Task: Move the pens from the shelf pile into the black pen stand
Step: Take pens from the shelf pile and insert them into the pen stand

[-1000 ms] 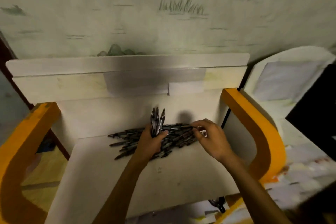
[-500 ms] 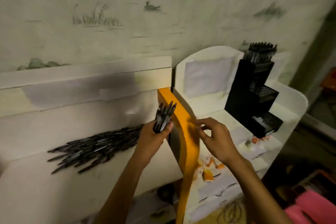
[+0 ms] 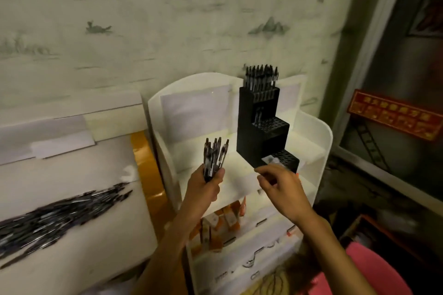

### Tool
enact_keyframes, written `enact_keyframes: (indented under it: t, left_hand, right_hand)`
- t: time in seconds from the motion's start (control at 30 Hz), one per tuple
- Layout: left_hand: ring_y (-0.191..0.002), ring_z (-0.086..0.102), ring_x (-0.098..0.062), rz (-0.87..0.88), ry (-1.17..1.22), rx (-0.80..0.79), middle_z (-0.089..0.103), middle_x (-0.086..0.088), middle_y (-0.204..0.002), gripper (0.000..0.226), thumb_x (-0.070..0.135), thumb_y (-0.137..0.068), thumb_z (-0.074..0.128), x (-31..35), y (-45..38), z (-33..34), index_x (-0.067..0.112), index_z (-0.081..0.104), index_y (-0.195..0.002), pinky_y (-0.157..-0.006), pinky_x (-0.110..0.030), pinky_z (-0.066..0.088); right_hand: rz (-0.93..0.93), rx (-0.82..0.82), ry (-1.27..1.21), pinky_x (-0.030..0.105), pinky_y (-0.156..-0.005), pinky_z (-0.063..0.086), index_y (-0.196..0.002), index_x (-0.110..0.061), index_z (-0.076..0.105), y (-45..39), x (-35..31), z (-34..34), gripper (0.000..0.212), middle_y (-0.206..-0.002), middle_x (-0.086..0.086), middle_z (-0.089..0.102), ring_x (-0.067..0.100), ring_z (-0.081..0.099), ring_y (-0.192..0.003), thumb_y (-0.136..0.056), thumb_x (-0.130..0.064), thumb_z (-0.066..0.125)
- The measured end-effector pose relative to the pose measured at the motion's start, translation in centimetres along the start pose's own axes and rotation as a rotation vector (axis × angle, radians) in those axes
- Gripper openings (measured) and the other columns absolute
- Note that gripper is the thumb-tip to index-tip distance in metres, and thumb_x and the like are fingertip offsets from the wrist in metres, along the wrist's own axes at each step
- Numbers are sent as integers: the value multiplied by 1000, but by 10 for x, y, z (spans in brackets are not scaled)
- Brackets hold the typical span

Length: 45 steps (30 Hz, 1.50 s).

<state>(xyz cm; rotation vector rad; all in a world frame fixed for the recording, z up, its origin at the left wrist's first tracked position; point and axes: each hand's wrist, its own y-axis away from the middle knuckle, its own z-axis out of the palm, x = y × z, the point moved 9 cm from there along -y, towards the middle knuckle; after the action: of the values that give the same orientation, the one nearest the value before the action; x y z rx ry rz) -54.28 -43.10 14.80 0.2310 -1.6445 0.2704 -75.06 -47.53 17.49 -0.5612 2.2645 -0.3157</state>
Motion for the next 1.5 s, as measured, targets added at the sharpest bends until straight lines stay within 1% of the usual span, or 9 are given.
enact_keyframes:
  t: [0.17, 0.33, 0.47, 0.57, 0.7, 0.93, 1.13, 1.3, 1.5]
  left_hand:
    - [-48, 49, -6, 21, -26, -66, 61, 7, -61, 16, 31, -96, 63, 7, -28, 58, 15, 62, -97, -47, -19, 41]
    - [-51, 48, -7, 62, 38, -72, 66, 0, -74, 16, 33, -95, 65, 13, -64, 98, 21, 63, -106, -47, -18, 39]
    - [-53, 46, -7, 60, 62, -47, 66, 4, -71, 13, 33, -94, 67, 14, -97, 125, 25, 65, -104, -49, -18, 39]
    - [-51, 47, -4, 52, 65, -23, 66, 5, -71, 10, 32, -95, 65, 13, -123, 142, 23, 65, -100, -49, -18, 38]
    - [-47, 46, -3, 42, 66, 31, 55, 12, -55, 10, 28, -98, 61, 10, -155, 159, 18, 63, -96, -47, -17, 37]
    - [-55, 48, -14, 28, 115, 124, 53, -5, -63, 15, 23, -98, 62, 5, -185, 167, 9, 66, -96, -51, -22, 41]
    - [-48, 47, -12, 40, 163, 239, 54, -2, -55, 7, 11, -93, 67, 10, -209, 174, 16, 71, -90, -45, -19, 38]
    - [-51, 55, -7, 61, 137, 325, 63, 4, -60, 9, 18, -91, 70, 16, -222, 178, 17, 73, -99, -49, -18, 42]
    - [-56, 61, 3, 118, 121, 384, 68, 9, -69, 12, 12, -91, 70, 33, -234, 190, 13, 72, -102, -52, -10, 44]
  right_hand:
    - [38, -10, 46, 1, -71, 38, -114, -26, 70, -21, 48, -26, 22, -111, -11, 66, 1, 60, -88, -94, -24, 61]
    - [2, -25, 34, 16, -77, 52, -110, -33, 69, -61, 87, -42, 19, -110, -14, 65, -1, 61, -87, -95, -33, 59]
    - [-20, -47, 58, 20, -86, 52, -113, -31, 68, -94, 113, -49, 20, -111, -15, 65, -1, 59, -95, -95, -29, 59]
    - [-25, -84, 68, 11, -85, 45, -115, -31, 68, -120, 132, -51, 22, -114, -15, 65, 1, 59, -98, -95, -24, 60]
    - [-46, -73, 48, 1, -78, 37, -113, -32, 68, -157, 151, -57, 21, -113, -17, 65, -1, 60, -96, -94, -25, 61]
    - [-95, -77, -105, 1, -77, 40, -109, -28, 71, -209, 157, -53, 19, -104, -16, 68, -6, 60, -90, -93, -21, 63]
    - [-121, -116, -323, 11, -80, 49, -103, -26, 73, -249, 148, -46, 14, -98, -18, 70, -3, 63, -90, -94, -25, 62]
    - [-142, -181, -363, 4, -72, 45, -95, -33, 69, -280, 145, -40, 8, -89, -23, 68, -7, 63, -83, -93, -28, 63]
    - [-198, -129, -361, 9, -68, 47, -84, -28, 72, -315, 152, -41, 8, -78, -16, 69, -2, 65, -73, -86, -36, 72]
